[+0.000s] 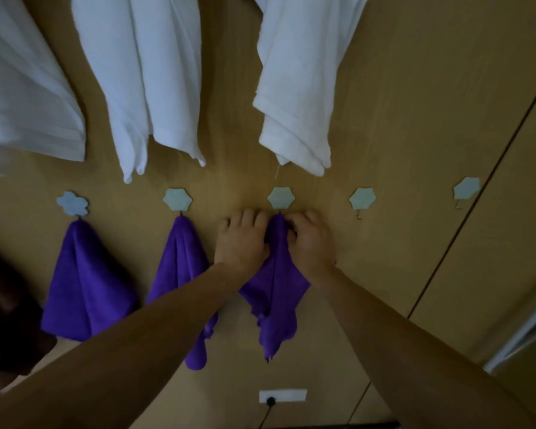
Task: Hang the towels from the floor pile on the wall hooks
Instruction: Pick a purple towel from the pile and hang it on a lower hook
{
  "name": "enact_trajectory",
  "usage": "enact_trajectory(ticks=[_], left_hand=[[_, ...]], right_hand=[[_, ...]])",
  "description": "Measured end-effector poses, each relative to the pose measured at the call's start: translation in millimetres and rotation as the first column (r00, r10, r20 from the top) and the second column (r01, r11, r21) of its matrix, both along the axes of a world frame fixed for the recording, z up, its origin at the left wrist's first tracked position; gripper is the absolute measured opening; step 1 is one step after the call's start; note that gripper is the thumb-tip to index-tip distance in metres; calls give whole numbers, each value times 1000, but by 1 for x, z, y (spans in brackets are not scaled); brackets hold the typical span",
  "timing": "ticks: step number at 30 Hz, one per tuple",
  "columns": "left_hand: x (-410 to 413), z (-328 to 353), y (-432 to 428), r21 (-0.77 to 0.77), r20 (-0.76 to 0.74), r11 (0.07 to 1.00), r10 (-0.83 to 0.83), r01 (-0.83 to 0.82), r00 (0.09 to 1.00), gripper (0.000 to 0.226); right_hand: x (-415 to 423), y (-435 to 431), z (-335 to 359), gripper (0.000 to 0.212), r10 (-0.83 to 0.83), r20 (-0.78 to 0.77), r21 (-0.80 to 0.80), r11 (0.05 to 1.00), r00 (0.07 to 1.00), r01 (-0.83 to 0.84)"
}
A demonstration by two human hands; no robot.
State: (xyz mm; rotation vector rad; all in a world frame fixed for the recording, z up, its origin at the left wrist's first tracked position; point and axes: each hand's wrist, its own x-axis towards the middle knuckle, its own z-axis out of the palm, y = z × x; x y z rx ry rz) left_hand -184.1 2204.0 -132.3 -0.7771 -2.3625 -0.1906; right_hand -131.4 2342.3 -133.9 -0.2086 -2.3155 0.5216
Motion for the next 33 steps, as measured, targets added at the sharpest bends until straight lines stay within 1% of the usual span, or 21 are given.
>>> enact_trajectory(ticks=[1,2,3,4,6,7,9,11,13,15,16,17,19,20,21,22,23,25,27,30,33], left_hand=[[-2,1,1,14,-10,996,-91,91,996,36],[-5,3,1,47,24,983,-178,176,984,32],[-5,4,1,89,106,964,-258,250,960,29],[-5,4,1,151,198,938,-337,311,920,25],[-2,2,-1,316,330,873,-467,370,820,13],[0,0,-2,399,375,840,-516,368,770,17],[2,-5,-4,505,471,800,-570,324,673,34],[5,-14,-7,504,602,819,-560,273,569,44],[7,-28,-9,492,672,835,-545,246,502,37],[8,-38,-9,533,682,824,-553,193,478,29],[9,-40,-10,564,686,813,-559,145,465,28],[9,-40,-12,601,695,795,-571,82,436,28],[10,-40,-17,692,696,719,-636,-72,334,30],[10,-40,-20,725,682,673,-670,-149,293,31],[10,-41,-22,751,660,628,-698,-206,277,32],[11,-43,-23,763,647,602,-707,-237,286,33],[11,-46,-21,756,654,607,-688,-246,312,33],[11,-55,-13,695,699,689,-579,-207,419,31],[12,-64,-4,634,730,749,-499,-193,467,35],[13,-75,-1,565,749,805,-408,-182,523,42],[15,-84,-11,452,792,870,-290,-198,537,44]], right_hand=[[0,1,-3,25,57,2,-55,997,998,-56],[0,2,-6,27,93,-3,-92,991,996,-93],[2,4,-9,30,124,2,-121,985,992,-123],[4,5,-13,33,168,13,-160,973,986,-164],[9,5,-19,40,283,34,-286,922,958,-262],[12,5,-22,44,329,41,-354,888,943,-294],[14,3,-25,54,366,69,-453,840,928,-298],[14,3,-28,58,361,114,-490,831,926,-264],[12,3,-28,56,315,174,-472,858,933,-202],[10,4,-26,51,285,230,-499,855,930,-139],[10,4,-26,46,304,244,-558,821,921,-123],[10,5,-26,40,346,244,-639,760,906,-119],[13,8,-29,30,441,179,-774,615,879,-151],[15,10,-31,28,460,136,-799,574,877,-177],[17,12,-34,29,462,106,-803,562,880,-199],[19,13,-38,29,453,94,-797,569,887,-205],[20,13,-42,27,428,116,-779,600,896,-185],[20,11,-55,22,365,215,-703,702,906,-116],[17,7,-69,23,324,292,-630,773,900,-74],[13,3,-77,34,272,331,-587,809,904,-29],[20,3,-88,42,240,359,-557,831,902,1]])
